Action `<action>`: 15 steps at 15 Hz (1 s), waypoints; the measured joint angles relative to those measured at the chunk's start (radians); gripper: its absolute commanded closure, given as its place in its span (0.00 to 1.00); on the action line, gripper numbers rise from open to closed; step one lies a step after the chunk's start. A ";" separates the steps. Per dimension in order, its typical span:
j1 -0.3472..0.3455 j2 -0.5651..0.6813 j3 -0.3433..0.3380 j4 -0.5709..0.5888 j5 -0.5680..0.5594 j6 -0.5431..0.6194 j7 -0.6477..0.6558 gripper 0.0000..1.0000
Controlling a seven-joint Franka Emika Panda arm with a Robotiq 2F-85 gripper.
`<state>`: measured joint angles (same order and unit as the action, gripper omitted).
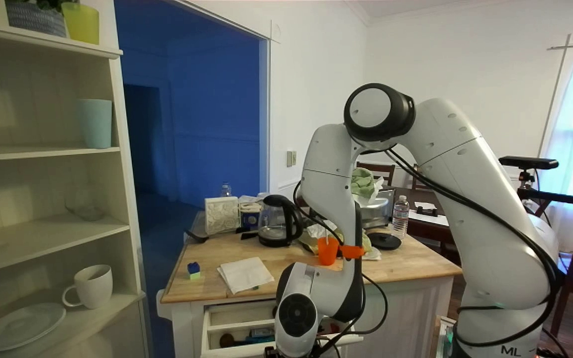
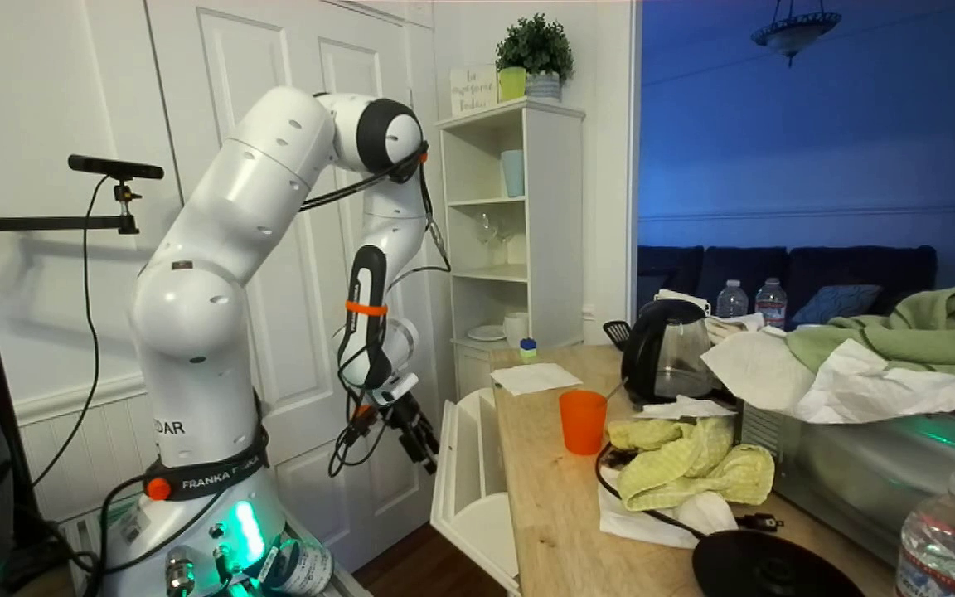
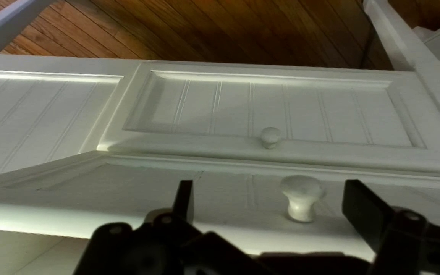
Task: Close the open kitchen drawer
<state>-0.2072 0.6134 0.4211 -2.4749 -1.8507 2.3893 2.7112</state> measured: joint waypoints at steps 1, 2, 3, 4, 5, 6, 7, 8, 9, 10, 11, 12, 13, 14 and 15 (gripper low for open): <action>-0.013 0.002 0.012 0.000 0.000 -0.007 0.000 0.00; -0.028 0.004 0.024 0.000 0.000 -0.013 0.000 0.00; -0.045 0.006 0.038 0.000 0.000 -0.021 0.000 0.00; -0.063 0.007 0.053 0.001 0.000 -0.031 0.000 0.00; -0.084 0.007 0.070 0.002 -0.001 -0.044 0.000 0.00; -0.105 0.007 0.086 0.004 -0.005 -0.056 -0.001 0.00; -0.126 0.007 0.101 0.006 -0.014 -0.069 -0.001 0.00; -0.146 0.007 0.114 0.009 -0.023 -0.081 -0.001 0.00; -0.166 0.007 0.126 0.011 -0.034 -0.093 -0.001 0.00; -0.186 0.007 0.139 0.013 -0.047 -0.105 -0.001 0.00; -0.208 0.007 0.153 0.016 -0.059 -0.120 -0.001 0.00; -0.228 0.007 0.166 0.019 -0.069 -0.134 -0.001 0.00; -0.247 0.008 0.178 0.021 -0.083 -0.147 -0.001 0.00; -0.265 0.008 0.190 0.022 -0.094 -0.162 -0.001 0.00; -0.282 0.008 0.201 0.022 -0.103 -0.174 -0.001 0.00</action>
<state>-0.4891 0.6219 0.6217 -2.4524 -1.9533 2.2151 2.7105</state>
